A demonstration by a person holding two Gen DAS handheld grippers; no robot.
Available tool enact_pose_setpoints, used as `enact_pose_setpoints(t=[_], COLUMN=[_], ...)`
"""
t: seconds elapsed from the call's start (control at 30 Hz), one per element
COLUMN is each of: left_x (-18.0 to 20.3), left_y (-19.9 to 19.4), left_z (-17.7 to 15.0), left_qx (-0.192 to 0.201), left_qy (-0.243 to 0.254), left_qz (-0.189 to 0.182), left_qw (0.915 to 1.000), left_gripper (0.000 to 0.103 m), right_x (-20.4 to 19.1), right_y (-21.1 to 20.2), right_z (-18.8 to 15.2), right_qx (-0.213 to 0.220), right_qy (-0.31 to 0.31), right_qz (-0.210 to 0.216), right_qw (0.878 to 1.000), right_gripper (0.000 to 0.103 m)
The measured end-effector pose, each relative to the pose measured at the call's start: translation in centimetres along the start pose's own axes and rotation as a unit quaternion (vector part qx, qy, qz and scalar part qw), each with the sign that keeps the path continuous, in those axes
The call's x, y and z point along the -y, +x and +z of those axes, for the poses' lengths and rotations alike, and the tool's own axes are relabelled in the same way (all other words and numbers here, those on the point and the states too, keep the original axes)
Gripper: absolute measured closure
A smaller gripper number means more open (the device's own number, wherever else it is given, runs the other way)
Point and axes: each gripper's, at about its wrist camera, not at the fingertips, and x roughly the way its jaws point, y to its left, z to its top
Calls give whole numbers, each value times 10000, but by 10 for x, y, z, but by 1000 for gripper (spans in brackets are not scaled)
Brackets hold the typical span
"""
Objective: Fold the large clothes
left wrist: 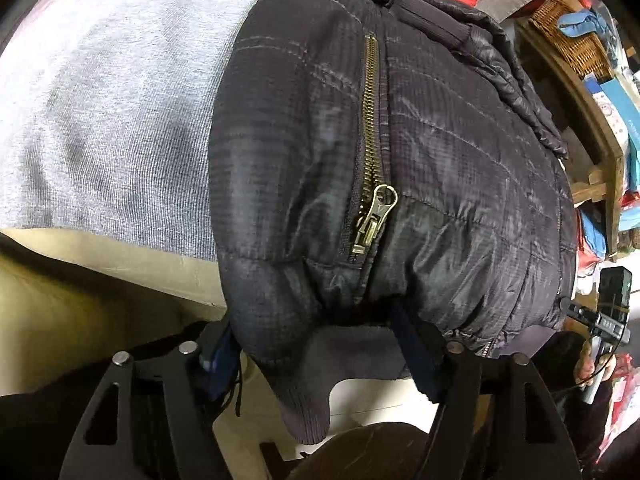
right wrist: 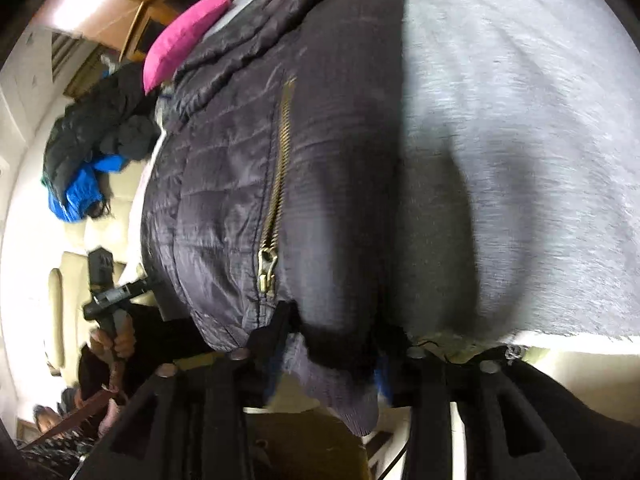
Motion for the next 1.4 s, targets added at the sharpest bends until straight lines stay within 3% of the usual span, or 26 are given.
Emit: enact_pose_setpoints(t=[0.03, 0.13, 0.23, 0.27, 0.37, 0.47, 0.6, 0.8, 1.03, 1.23, 1.4], left_x=[1, -5, -1, 0, 1, 4, 7, 17, 47, 70, 78], left_y=[-1, -7, -12, -13, -23, -43, -79, -110, -141, -148, -140], left_z=[0, -1, -7, -8, -10, -10, -8, 14, 73, 145, 220], left_qx=[19, 61, 135, 160, 237, 399, 759, 1073, 1470, 1776, 1974], left_qy=[-10, -37, 14, 49, 77, 112, 330, 442, 713, 830, 587], left_qz=[-20, -58, -93, -102, -228, -596, -1108, -1431, -1667, -1666, -1785], left_qw=[10000, 10000, 9999, 9998, 9994, 9974, 9904, 9829, 9724, 9663, 9622], left_gripper=[41, 53, 61, 63, 67, 74, 83, 85, 86, 86, 86], right_x=[-7, -27, -41, -44, -51, -59, -71, -90, -101, -94, -74], right_y=[1, 7, 8, 4, -6, -18, -32, -55, -83, -99, -110], right_z=[-1, -2, -3, -2, 0, 3, 7, 23, 66, 121, 177], right_qx=[0, 51, 336, 488, 764, 1034, 1309, 1722, 2300, 2792, 3150], right_qy=[-119, -581, -909, -951, -1005, -1096, -1181, -1096, -889, -622, -196], right_qz=[-37, -273, -415, -398, -216, -110, -3, 495, 1090, 1383, 1526], right_qw=[9999, 9979, 9944, 9935, 9918, 9885, 9843, 9777, 9630, 9482, 9366], right_gripper=[42, 42, 68, 70, 79, 83, 86, 87, 87, 87, 87])
